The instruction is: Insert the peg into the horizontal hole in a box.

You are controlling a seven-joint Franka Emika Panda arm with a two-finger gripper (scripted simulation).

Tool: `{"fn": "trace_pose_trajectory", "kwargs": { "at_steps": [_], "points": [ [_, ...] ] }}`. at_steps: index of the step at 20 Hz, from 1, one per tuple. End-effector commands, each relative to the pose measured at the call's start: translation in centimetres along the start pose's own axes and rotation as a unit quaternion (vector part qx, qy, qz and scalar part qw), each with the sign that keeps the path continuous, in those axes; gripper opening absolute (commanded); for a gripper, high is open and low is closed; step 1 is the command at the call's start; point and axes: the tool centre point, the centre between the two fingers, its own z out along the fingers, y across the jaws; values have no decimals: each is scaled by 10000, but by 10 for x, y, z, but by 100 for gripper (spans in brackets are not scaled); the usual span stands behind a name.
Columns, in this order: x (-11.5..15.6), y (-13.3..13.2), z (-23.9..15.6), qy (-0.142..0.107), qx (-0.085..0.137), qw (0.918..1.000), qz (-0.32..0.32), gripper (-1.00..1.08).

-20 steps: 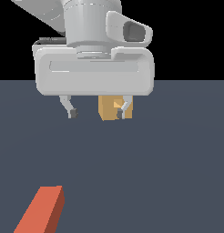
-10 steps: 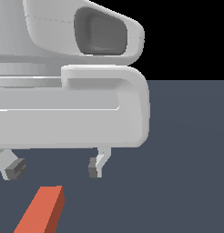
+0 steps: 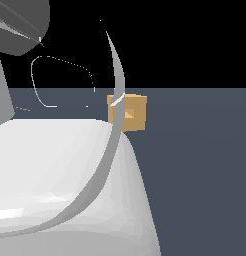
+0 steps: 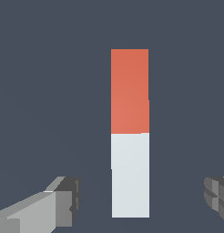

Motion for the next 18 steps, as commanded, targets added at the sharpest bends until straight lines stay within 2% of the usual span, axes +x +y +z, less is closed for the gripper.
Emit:
{"fn": "trace_pose_trajectory", "kwargs": {
  "at_steps": [1, 11, 18],
  "points": [
    [-10, -3, 3, 0, -7, 10000, -24, 100],
    [-18, -4, 9, 0, -6, 10000, -24, 100],
    [-18, -5, 38, 1, -7, 10000, -27, 100]
  ]
}}
